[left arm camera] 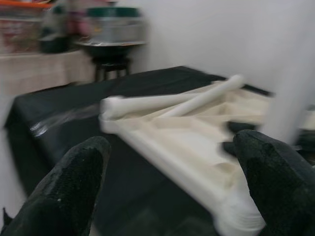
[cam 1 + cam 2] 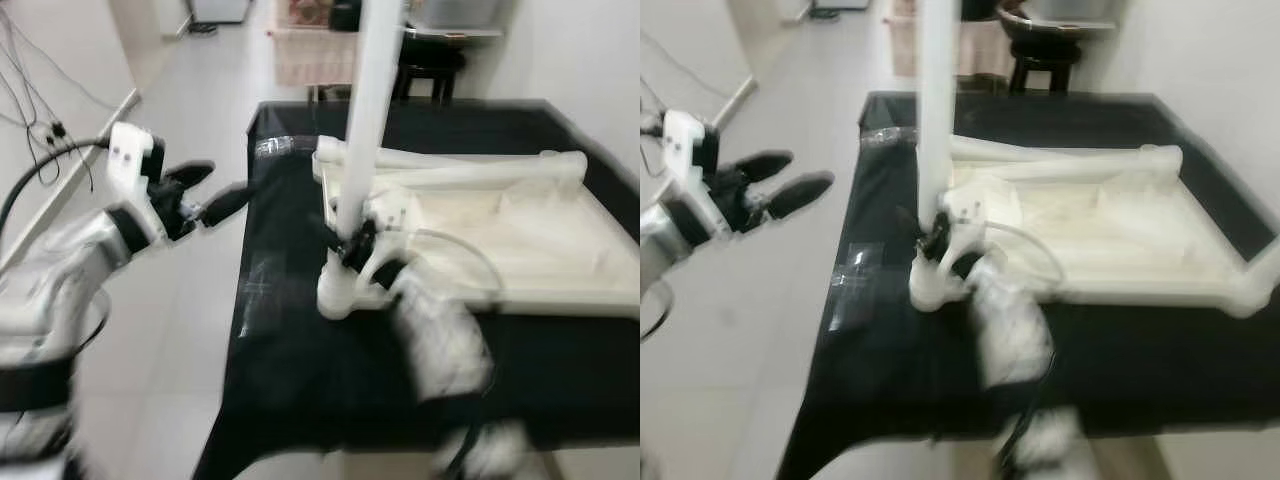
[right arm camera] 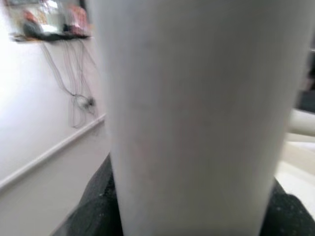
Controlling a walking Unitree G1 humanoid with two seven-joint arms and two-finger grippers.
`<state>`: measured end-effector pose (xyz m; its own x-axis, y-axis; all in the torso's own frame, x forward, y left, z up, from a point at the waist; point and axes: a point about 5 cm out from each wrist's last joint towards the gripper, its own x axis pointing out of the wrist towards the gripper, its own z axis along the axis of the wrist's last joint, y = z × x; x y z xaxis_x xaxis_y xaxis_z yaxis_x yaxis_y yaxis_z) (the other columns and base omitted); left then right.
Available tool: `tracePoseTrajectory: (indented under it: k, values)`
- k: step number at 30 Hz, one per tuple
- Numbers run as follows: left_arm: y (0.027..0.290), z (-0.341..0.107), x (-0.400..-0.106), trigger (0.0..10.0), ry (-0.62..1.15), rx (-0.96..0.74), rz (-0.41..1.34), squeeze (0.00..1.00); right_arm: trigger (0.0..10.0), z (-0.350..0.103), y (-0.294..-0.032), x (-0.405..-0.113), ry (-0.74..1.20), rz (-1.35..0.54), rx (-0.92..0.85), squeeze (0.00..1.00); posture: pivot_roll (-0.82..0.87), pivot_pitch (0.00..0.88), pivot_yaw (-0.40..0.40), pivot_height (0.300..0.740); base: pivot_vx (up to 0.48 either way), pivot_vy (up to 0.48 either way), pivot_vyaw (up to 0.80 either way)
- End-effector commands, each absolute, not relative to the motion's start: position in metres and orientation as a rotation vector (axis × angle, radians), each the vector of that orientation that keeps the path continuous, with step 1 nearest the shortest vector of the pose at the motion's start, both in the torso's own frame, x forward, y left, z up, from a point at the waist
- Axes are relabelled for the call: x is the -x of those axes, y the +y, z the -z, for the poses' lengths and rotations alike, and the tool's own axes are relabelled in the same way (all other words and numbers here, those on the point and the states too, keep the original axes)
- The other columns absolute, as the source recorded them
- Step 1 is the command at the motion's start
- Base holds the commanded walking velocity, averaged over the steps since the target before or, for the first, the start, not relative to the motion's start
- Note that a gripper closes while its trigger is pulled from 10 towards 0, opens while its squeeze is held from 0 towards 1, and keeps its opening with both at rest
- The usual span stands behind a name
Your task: Building children table
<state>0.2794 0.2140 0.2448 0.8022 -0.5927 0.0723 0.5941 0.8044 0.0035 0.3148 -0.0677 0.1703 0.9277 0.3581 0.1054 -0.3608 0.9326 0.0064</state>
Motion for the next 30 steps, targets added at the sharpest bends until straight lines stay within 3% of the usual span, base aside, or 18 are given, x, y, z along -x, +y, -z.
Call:
tracePoseTrajectory:
  k: [1, 8, 9, 10, 14, 15, 17, 19, 20, 21, 30]
  values:
    - [0.208, -0.218, -0.265, 10.0, 0.014, 0.076, 0.612, 0.00, 0.0, -0.126, -0.047, -0.304, 0.120, -0.274, -0.072, 0.00, 0.03, 0.094, -0.026, 0.740, 0.000, 0.000, 0.00]
    - [0.176, -0.173, -0.236, 10.0, 0.123, 0.167, 0.620, 0.00, 0.0, -0.128, -0.048, -0.323, 0.131, -0.250, -0.098, 0.00, 0.05, 0.082, -0.041, 0.740, 0.000, 0.000, 0.00]
    - [0.169, -0.165, -0.231, 10.0, 0.143, 0.169, 0.630, 0.00, 2.7, -0.128, -0.051, -0.325, 0.136, -0.236, -0.096, 0.00, 0.05, 0.079, -0.042, 0.740, 0.000, 0.000, 0.00]
    - [0.158, -0.157, -0.223, 10.0, 0.166, 0.168, 0.651, 0.00, 10.0, -0.132, -0.054, -0.325, 0.127, -0.234, -0.106, 0.00, 0.05, 0.076, -0.039, 0.740, 0.000, 0.000, 0.00]
    - [0.149, -0.151, -0.217, 10.0, 0.179, 0.159, 0.669, 0.00, 10.0, -0.137, -0.055, -0.324, 0.111, -0.257, -0.116, 0.05, 0.05, 0.075, -0.040, 0.740, 0.000, 0.000, 0.00]
    - [0.140, -0.146, -0.210, 10.0, 0.191, 0.130, 0.687, 0.00, 10.0, -0.146, -0.052, -0.322, 0.088, -0.321, -0.150, 1.00, 0.05, 0.073, -0.039, 0.740, 0.000, 0.000, 0.00]
    - [0.130, -0.140, -0.205, 10.0, 0.175, 0.065, 0.692, 0.00, 10.0, -0.169, -0.047, -0.320, -0.008, -0.600, -0.203, 1.00, 0.04, 0.061, -0.040, 0.740, 0.000, 0.000, 0.00]
    - [0.128, -0.139, -0.205, 10.0, 0.165, 0.047, 0.689, 0.00, 10.0, -0.176, -0.049, -0.320, -0.041, -0.711, -0.195, 1.00, 0.05, 0.057, -0.044, 0.740, 0.000, 0.000, 0.00]
    - [0.127, -0.139, -0.205, 10.0, 0.158, 0.041, 0.679, 0.00, 10.0, -0.179, -0.052, -0.321, -0.054, -0.773, -0.178, 0.93, 0.05, 0.054, -0.047, 0.740, 0.000, 0.000, 0.00]
    - [0.127, -0.139, -0.205, 10.0, 0.148, 0.041, 0.663, 0.00, 10.0, -0.180, -0.058, -0.326, -0.064, -0.820, -0.124, 0.00, 0.05, 0.047, -0.052, 0.740, 0.000, 0.000, 0.00]
    - [0.120, -0.136, -0.208, 10.0, 0.106, -0.036, 0.605, 0.00, 10.0, -0.181, -0.089, -0.353, -0.032, -1.060, 0.086, 0.00, 0.09, 0.020, -0.085, 0.740, 0.000, 0.000, 0.00]
